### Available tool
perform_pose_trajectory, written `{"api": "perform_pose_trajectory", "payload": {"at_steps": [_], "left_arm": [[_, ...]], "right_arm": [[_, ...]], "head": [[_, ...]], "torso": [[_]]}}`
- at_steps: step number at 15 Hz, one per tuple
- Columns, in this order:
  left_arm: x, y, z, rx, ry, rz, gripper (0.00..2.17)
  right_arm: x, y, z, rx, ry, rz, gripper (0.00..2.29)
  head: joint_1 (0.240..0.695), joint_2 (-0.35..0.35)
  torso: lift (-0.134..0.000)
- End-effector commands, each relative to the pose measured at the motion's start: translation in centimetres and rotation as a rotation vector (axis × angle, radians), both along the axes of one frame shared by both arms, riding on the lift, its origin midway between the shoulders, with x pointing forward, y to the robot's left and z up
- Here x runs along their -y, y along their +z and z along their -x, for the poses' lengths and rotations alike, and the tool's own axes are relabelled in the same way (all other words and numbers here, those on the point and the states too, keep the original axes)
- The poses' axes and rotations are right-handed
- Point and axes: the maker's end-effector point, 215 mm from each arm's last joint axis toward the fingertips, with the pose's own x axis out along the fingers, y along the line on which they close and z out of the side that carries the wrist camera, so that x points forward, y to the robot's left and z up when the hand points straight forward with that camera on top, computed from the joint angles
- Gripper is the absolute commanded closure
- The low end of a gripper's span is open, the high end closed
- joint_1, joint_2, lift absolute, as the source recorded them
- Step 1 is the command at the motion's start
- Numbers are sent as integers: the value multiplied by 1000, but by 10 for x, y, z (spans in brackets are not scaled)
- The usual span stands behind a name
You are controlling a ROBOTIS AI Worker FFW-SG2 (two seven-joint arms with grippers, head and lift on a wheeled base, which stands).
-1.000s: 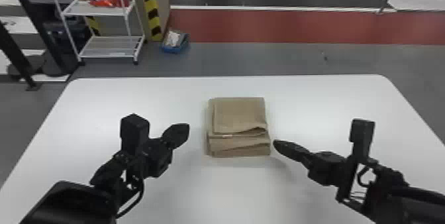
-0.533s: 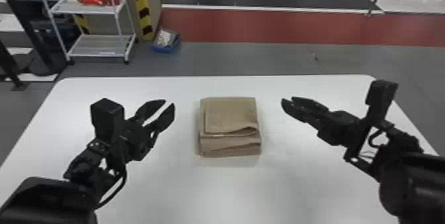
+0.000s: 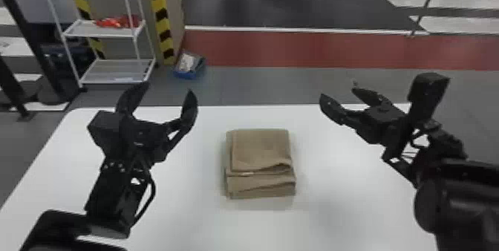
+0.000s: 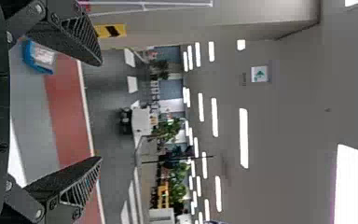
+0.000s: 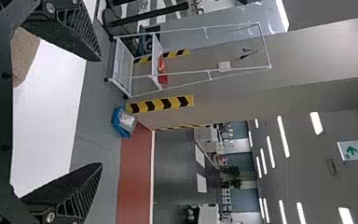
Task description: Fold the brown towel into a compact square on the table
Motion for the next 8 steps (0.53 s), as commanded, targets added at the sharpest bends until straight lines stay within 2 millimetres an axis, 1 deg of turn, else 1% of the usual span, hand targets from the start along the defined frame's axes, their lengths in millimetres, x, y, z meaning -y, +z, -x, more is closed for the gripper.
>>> {"api": "perform_pose_trajectory", "payload": {"at_steps": [1,2,3,5,7,8], "left_arm": [[9,-1,-1,24,-10,-18,26],[5,-5,-4,16,2,-19,26],[0,-4,-9,30,20,-17,26],[-10,-12,-22,27,36,-24,26],[-20,-16,-25,39,49,-29,26],[-25,-17,-27,38,56,-45,26]], "right_arm": [[-20,2,2,59,11,19,46],[-21,5,2,90,2,28,46],[-24,6,5,127,-10,36,46],[-21,-3,8,127,-16,32,39],[-10,-14,14,106,-34,25,39],[1,-20,15,86,-51,17,39]], "head": [[602,-36],[594,-33],[594,-33],[595,-20],[597,-11],[600,-8]], "torso": [[-124],[-124],[-124],[-124],[-124],[-124]]}}
